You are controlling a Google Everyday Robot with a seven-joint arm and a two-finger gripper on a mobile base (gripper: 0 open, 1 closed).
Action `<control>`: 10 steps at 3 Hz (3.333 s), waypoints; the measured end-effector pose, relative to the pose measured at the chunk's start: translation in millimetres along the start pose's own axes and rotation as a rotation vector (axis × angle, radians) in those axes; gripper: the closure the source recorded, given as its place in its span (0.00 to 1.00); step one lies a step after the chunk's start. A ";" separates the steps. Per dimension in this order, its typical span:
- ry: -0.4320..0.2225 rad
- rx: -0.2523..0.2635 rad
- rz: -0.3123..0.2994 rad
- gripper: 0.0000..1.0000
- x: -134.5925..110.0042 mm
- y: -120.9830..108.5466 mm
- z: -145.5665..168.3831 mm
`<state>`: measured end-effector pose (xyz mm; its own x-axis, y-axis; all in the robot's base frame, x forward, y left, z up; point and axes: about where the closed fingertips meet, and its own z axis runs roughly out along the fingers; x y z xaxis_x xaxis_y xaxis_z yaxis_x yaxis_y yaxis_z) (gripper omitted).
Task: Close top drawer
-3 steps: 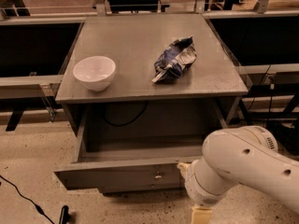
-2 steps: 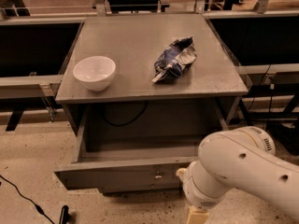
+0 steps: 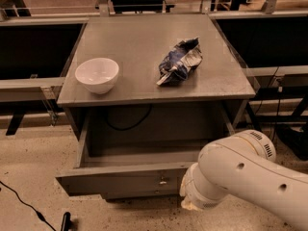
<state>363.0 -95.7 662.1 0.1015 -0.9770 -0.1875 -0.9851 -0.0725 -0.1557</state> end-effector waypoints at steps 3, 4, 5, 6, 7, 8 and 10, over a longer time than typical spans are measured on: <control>0.005 0.130 -0.164 1.00 9.1 -57.0 24.6; -0.029 0.161 -0.149 1.00 11.8 -65.5 33.7; -0.036 0.191 -0.112 1.00 14.8 -71.4 51.6; -0.038 0.200 -0.102 1.00 14.8 -72.8 53.4; -0.034 0.210 -0.041 0.74 15.8 -80.0 59.9; -0.034 0.210 -0.041 0.51 15.8 -80.0 59.9; -0.034 0.210 -0.041 0.03 15.7 -80.0 59.9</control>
Offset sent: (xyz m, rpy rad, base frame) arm 0.1061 -0.0045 -0.0399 0.0223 -0.2348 0.1826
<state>451.7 -93.3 613.6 0.1494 -0.9665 -0.2088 -0.9298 -0.0655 -0.3622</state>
